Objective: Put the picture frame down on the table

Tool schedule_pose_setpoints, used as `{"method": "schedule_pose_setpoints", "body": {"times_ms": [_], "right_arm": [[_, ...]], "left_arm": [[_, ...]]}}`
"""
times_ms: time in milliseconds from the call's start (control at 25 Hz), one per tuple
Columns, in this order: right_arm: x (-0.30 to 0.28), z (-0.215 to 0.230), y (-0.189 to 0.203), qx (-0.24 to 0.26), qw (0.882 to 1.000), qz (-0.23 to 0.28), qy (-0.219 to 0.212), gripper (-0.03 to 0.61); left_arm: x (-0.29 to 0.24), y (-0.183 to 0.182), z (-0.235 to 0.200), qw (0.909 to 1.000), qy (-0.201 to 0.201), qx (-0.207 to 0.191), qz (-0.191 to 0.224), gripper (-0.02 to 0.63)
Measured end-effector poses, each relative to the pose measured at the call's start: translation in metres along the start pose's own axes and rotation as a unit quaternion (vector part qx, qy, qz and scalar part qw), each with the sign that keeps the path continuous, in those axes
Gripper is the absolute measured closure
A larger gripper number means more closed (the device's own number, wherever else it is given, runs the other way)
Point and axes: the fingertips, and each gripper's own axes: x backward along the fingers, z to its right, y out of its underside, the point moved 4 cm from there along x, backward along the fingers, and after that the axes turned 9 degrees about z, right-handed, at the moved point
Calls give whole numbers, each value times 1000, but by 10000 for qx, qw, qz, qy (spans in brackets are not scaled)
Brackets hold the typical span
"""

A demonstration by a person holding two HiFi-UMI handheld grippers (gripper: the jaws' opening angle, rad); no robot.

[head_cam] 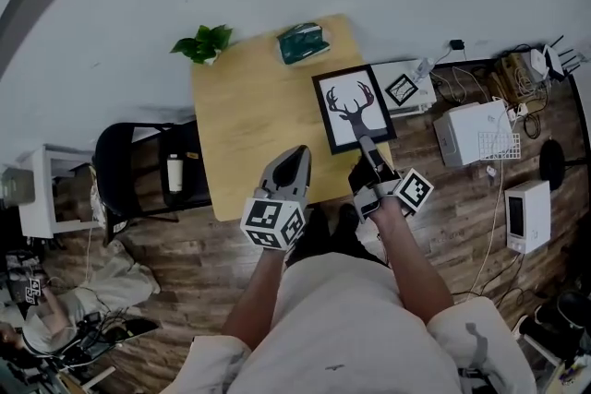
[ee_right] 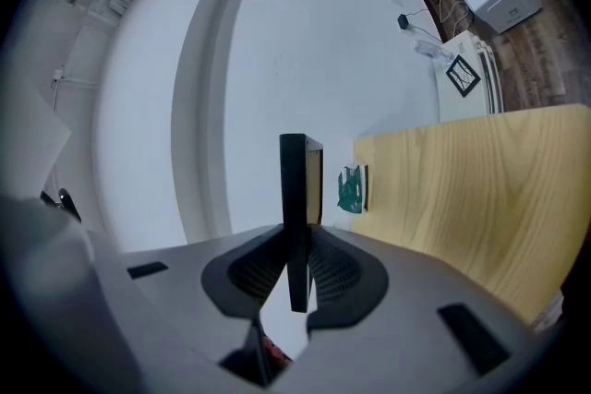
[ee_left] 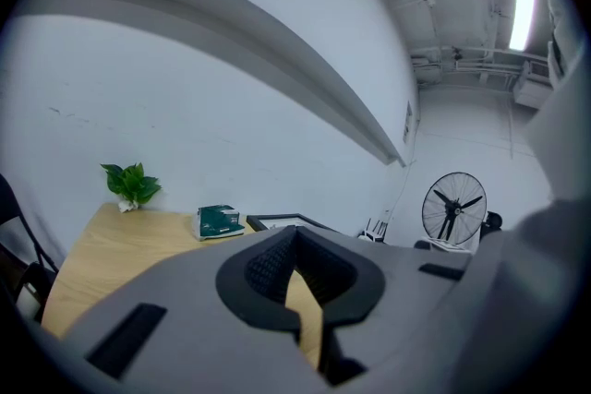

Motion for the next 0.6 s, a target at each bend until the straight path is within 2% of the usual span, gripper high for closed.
{"method": "schedule_pose_setpoints", "body": {"times_ms": [600], "right_arm": [[-52, 49, 10, 123, 9968, 467, 641, 510]], "left_arm": [[-64, -4, -69, 9965, 727, 9, -423, 607]]}}
